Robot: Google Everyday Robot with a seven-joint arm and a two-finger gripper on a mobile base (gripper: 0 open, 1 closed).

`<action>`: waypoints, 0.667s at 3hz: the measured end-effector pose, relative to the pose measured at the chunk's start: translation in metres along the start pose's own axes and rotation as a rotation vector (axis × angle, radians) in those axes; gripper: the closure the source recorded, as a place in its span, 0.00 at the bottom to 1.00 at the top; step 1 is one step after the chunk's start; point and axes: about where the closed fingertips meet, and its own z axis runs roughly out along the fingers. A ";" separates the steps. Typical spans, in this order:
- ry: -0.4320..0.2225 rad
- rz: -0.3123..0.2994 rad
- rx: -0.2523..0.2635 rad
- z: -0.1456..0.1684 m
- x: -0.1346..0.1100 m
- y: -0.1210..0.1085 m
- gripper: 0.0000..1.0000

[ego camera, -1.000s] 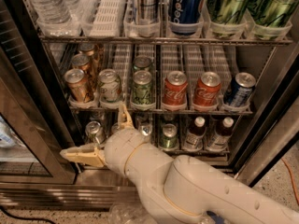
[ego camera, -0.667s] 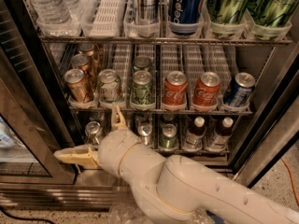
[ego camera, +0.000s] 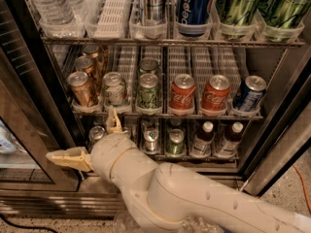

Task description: Pick orange can from middle shelf of fridge

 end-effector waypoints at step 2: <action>-0.012 0.000 0.030 0.023 -0.002 0.004 0.00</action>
Offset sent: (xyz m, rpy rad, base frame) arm 0.0110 0.0220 0.0051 0.0037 -0.0236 -0.0405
